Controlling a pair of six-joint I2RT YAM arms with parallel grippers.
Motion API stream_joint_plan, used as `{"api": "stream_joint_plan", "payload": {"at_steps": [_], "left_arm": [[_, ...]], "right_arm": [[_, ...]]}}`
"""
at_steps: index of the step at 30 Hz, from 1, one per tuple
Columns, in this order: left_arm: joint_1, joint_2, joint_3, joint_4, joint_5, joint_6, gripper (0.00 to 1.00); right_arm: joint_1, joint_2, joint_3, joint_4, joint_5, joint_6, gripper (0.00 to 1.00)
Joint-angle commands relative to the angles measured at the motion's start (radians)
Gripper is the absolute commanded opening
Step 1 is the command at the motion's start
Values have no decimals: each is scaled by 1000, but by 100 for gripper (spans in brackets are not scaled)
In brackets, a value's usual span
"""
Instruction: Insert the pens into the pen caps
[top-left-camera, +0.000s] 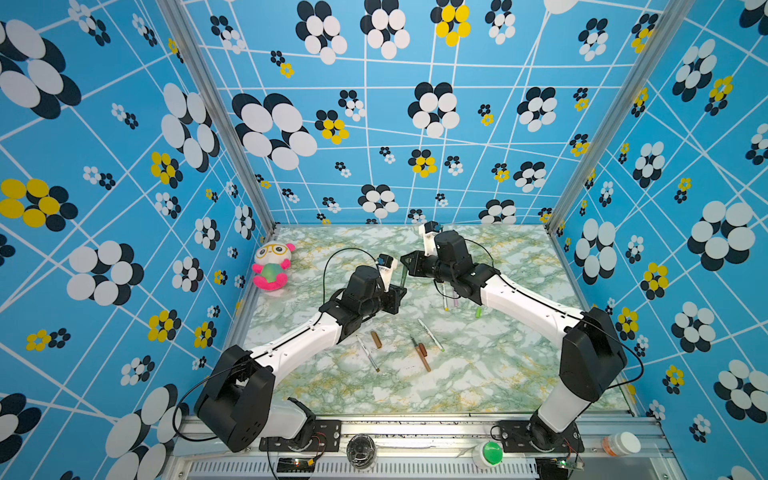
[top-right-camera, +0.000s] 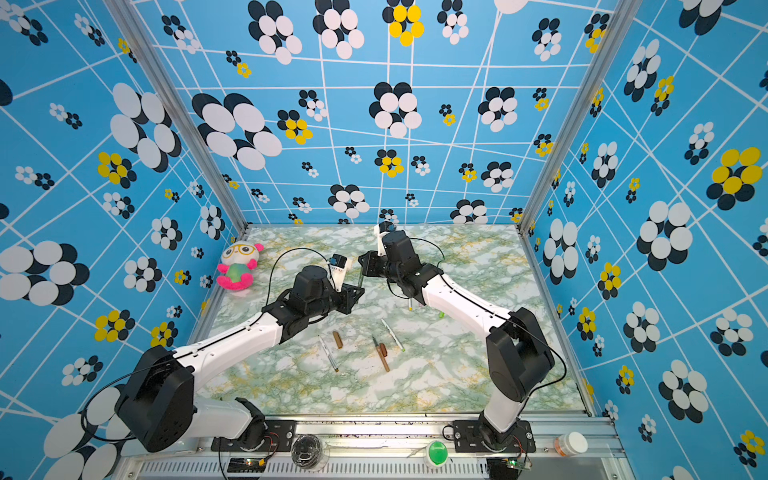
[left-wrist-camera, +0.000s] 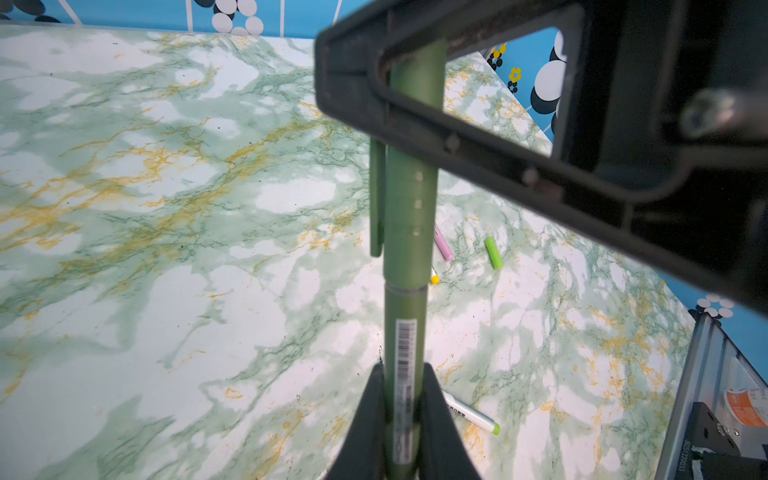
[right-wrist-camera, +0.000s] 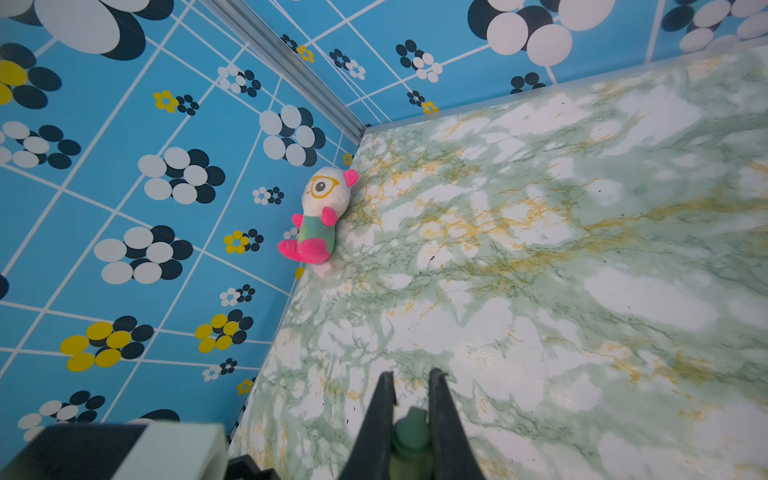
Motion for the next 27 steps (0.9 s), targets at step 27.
{"api": "stream_joint_plan", "payload": {"at_steps": [27], "left_arm": [[47,-65,-123,318,78,-219,0]], "right_arm": [[-49,-12,231,-409,-165,-66,24]]}}
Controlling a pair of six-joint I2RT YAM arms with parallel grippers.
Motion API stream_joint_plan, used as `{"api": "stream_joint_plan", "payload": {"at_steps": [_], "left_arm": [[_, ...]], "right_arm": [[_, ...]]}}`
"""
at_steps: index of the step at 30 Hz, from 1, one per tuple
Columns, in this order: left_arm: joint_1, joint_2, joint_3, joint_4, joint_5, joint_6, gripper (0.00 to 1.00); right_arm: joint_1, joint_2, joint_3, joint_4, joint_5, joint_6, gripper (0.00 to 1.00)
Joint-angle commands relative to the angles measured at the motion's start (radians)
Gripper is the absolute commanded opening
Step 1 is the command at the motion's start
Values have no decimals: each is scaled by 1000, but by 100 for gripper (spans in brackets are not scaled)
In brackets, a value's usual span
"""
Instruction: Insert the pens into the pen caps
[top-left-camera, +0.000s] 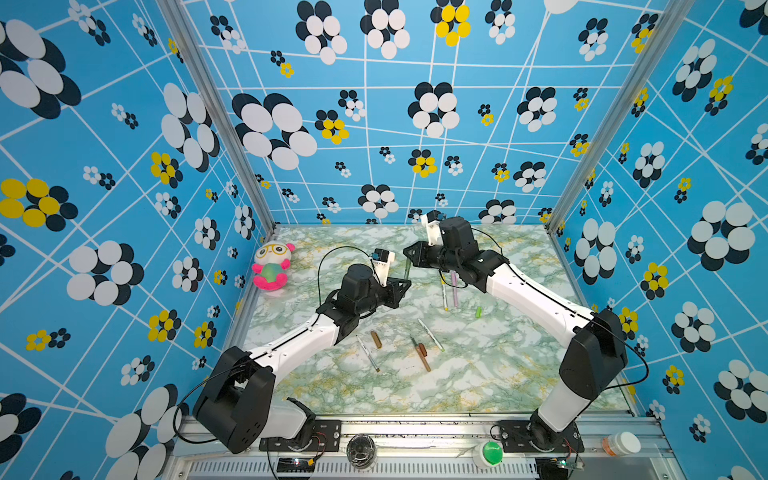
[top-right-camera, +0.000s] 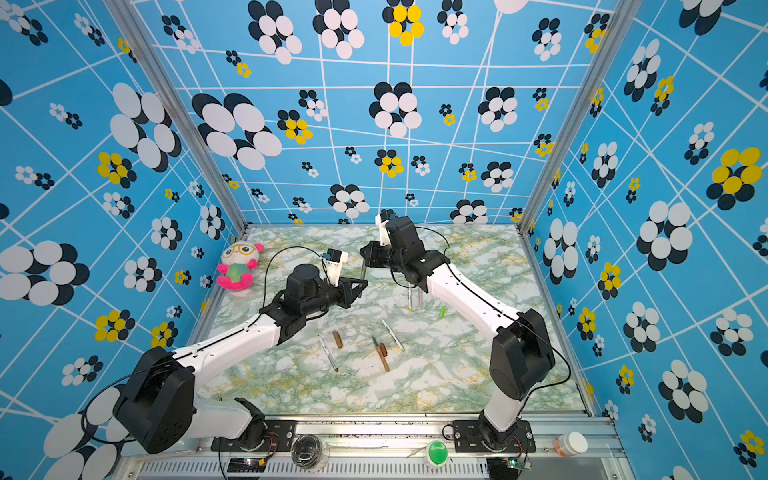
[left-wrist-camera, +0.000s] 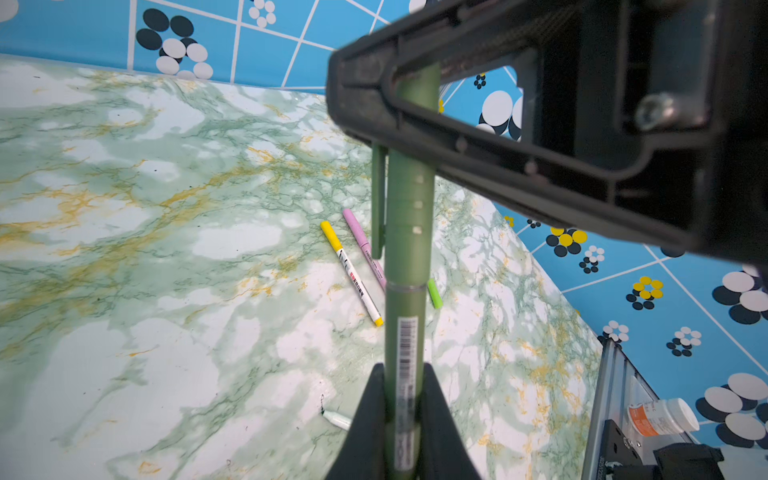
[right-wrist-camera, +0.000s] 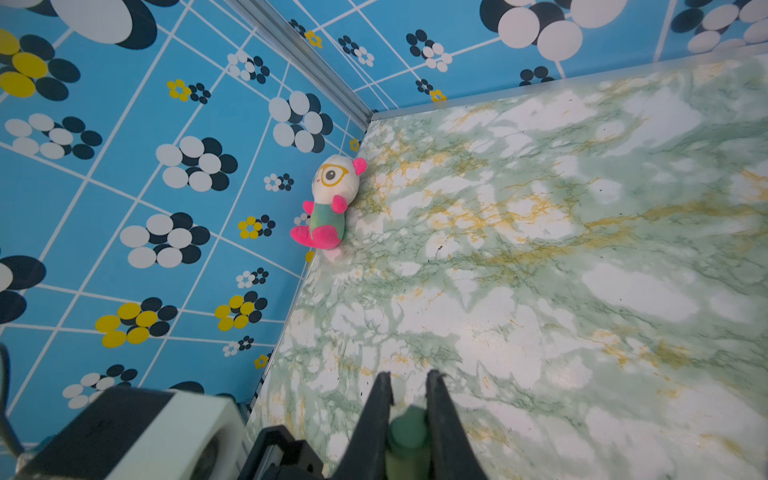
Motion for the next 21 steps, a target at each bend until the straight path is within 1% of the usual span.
{"api": "stream_joint_plan", "payload": {"at_steps": [1,5,9,15,21], "left_arm": [[25,-31,-41,82,-34,-70,0],[23,-43,-53,50,-3,-68,0],[23,-62,-53,21,9,-60,0],[23,-67,-44,17,12,-70,0],[21,-65,-32,17,3,-86,0]], "right_arm": [[-11,-16,46,-138,-61,-24,27],[-11,-44,54,-140,-41,-48,37],[-11,-64,30,-134,-42,-55,42],[2,-62,-8,-115,-89,-60,43],[32,-67,-44,-107,-92,-75,44]]}}
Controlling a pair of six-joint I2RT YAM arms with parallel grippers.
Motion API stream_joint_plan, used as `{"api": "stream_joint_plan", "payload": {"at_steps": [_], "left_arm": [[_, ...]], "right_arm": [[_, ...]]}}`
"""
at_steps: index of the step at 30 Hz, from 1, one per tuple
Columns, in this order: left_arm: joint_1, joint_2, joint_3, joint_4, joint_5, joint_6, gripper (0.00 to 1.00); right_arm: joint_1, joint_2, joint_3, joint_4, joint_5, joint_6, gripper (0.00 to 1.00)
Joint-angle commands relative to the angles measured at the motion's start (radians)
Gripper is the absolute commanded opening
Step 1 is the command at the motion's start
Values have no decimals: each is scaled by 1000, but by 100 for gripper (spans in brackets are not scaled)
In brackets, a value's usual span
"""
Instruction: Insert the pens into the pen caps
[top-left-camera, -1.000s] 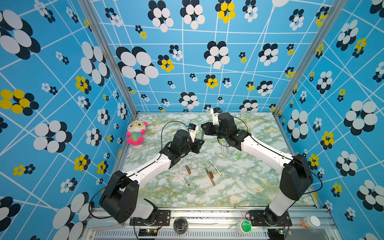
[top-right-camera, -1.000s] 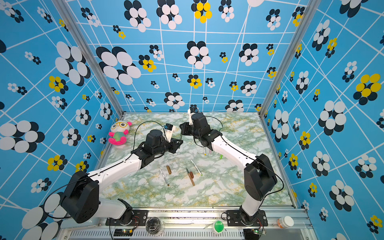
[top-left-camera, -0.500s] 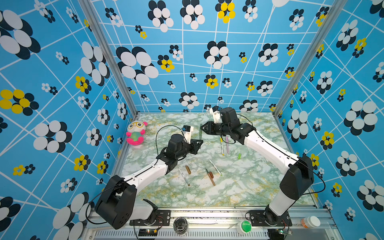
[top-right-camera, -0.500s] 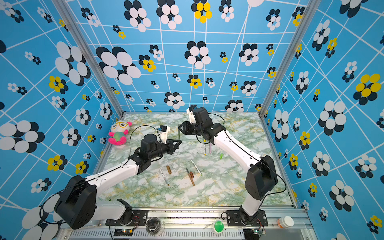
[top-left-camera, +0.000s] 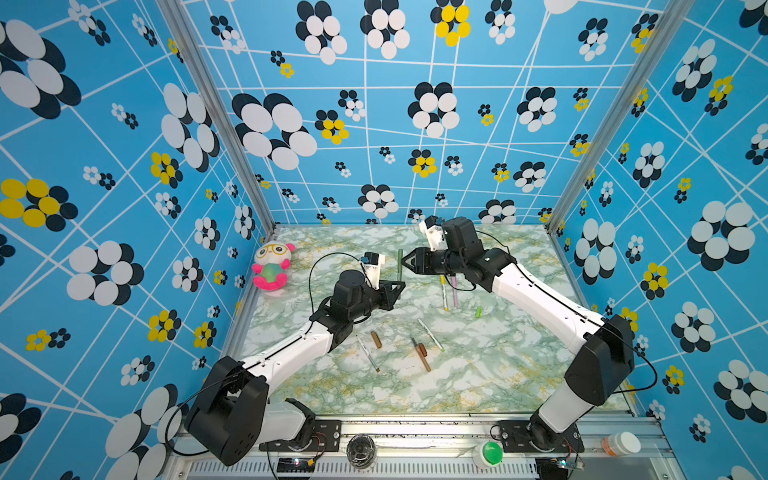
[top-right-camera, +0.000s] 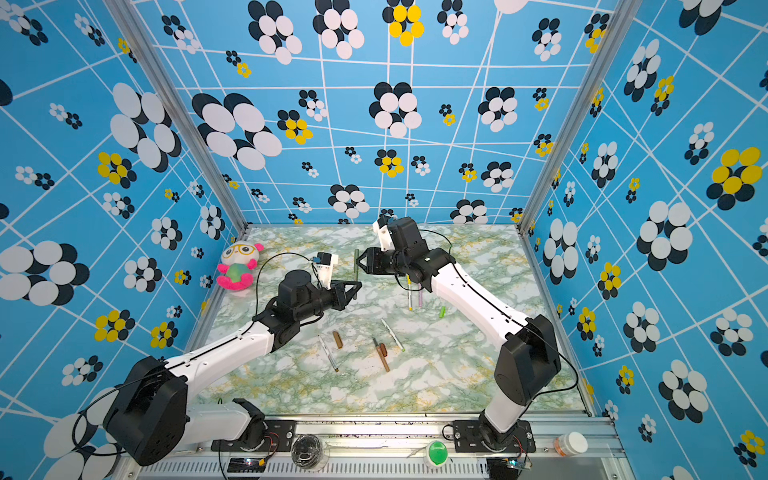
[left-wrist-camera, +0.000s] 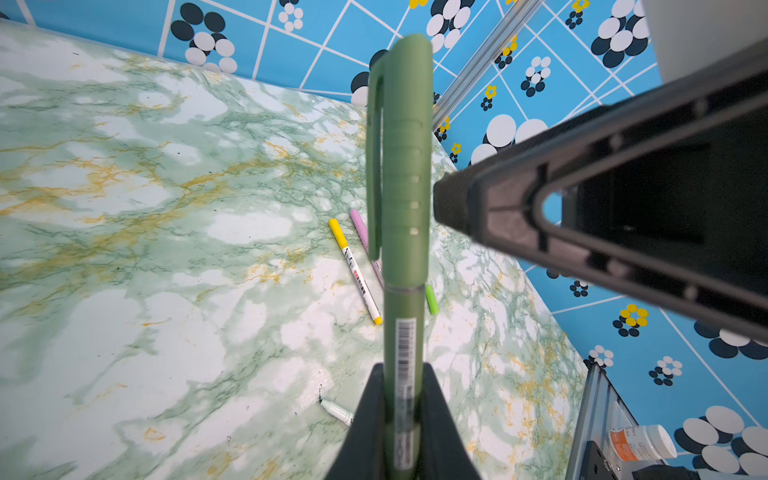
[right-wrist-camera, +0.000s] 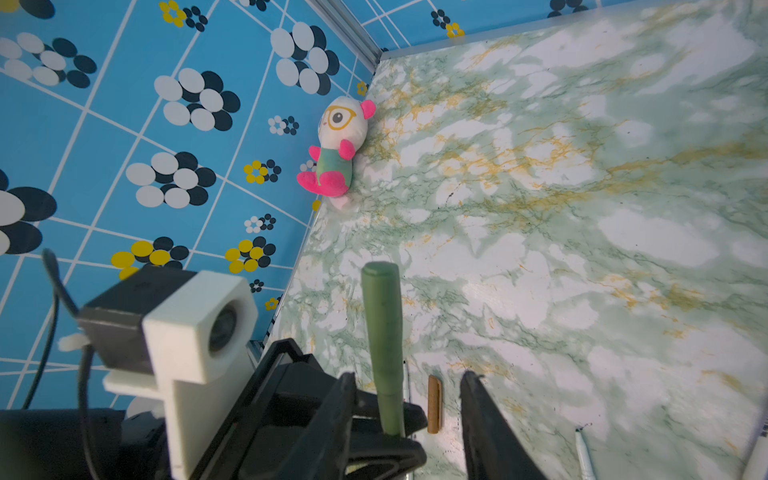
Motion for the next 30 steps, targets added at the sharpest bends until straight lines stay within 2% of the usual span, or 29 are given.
{"api": "stream_joint_plan", "payload": {"at_steps": [1,6,12,22,30], "left_arm": [[3,-19,20,0,6,-16,0],[0,-9,29,6,6,-32,0],[-2,0,37,9,2,-43,0],[-4,5,40,9,7,-43,0],[-5,8,37,15,3,-46,0]], "right_arm": [[22,-28,-24,1,-22,-29,44],[39,-20,-51,17,-14,-28,44],[49,-5,-54,30,-8,-25,37],[53,29,-43,59,-11,-14,35],[60,50,-34,62,-15,-9,25]]}}
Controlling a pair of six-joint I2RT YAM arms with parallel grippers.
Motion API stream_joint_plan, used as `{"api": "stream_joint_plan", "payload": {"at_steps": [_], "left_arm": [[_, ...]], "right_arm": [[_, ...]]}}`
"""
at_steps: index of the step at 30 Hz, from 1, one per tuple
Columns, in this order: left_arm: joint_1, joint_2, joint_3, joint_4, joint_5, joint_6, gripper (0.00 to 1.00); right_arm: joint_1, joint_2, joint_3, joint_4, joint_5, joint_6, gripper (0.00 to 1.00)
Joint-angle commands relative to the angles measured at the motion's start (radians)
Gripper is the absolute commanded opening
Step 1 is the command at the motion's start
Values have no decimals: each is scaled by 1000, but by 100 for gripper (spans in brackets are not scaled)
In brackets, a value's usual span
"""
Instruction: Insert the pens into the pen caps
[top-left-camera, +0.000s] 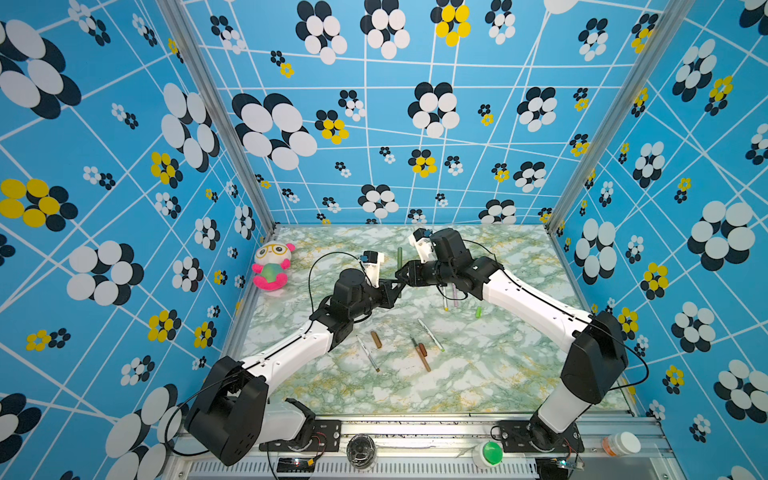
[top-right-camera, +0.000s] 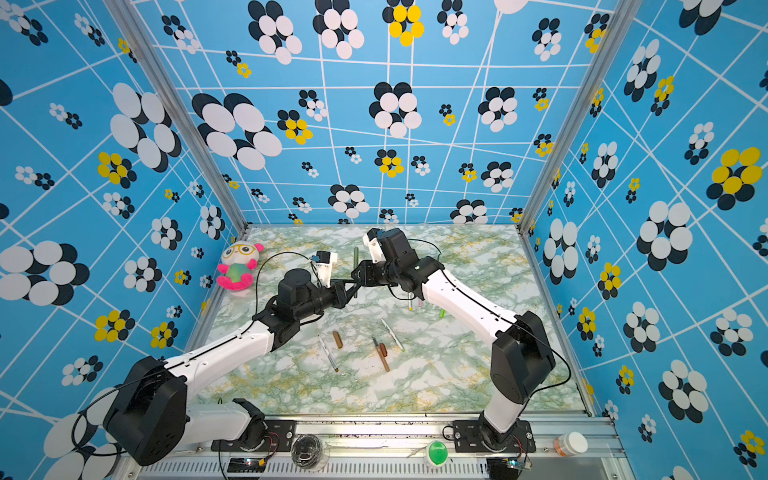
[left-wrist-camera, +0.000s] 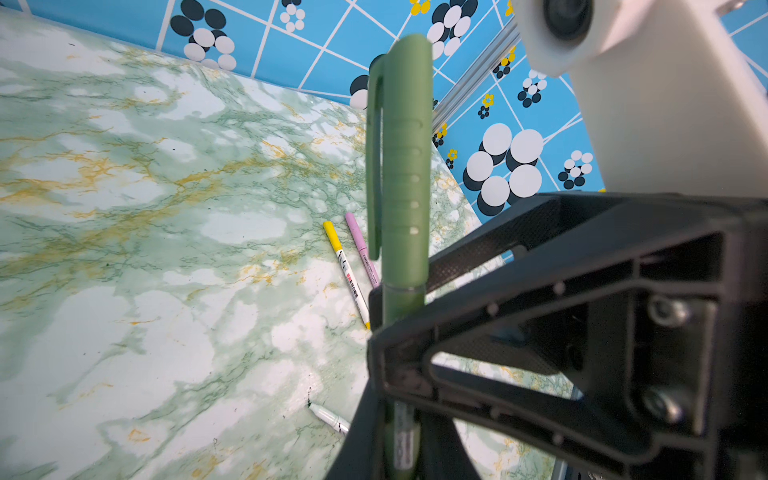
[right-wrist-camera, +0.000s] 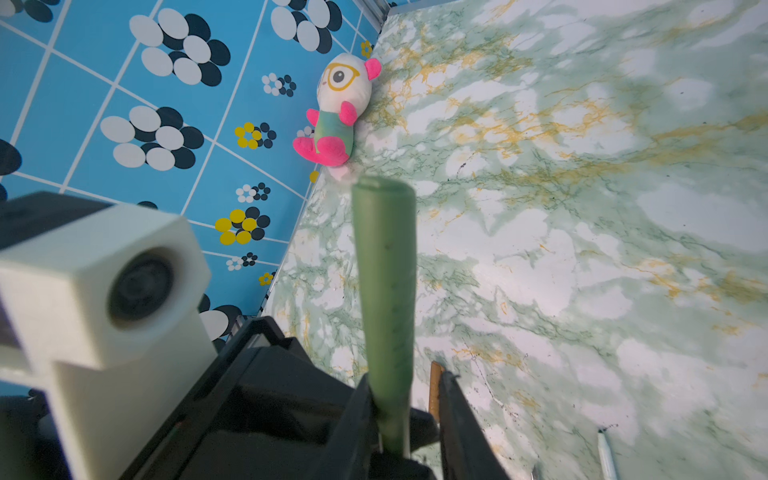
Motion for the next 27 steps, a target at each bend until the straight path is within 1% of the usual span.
{"api": "stream_joint_plan", "payload": {"at_steps": [1,4,7,12,14,15,20,23,27], "left_arm": [[-4,8,24,17,3,-4,0],[-4,13,24,23,1,-9,0],[-5,18,26,26,4,-10,0],[-5,14,22,28,9,-17,0],[-5,5,16,25,10,-18,3],[-6,1,13,22,11,-16,6],[-5,-47,-21,-10,-3,-11,41],[-9,-89,-61,-36,-26,1,52],[-14,-147,-108,-77,-65,28,59]], "right_arm": [[13,21,13,8,-12,4,23],[16,21,16,11,-9,6,16],[15,20,13,16,-2,10,12],[16,15,3,35,30,26,7],[16,10,-1,36,51,32,6],[16,9,0,33,65,35,5],[2,11,9,-6,129,60,5],[-19,9,-4,-13,146,78,5],[-50,25,-7,-59,156,79,5]]}}
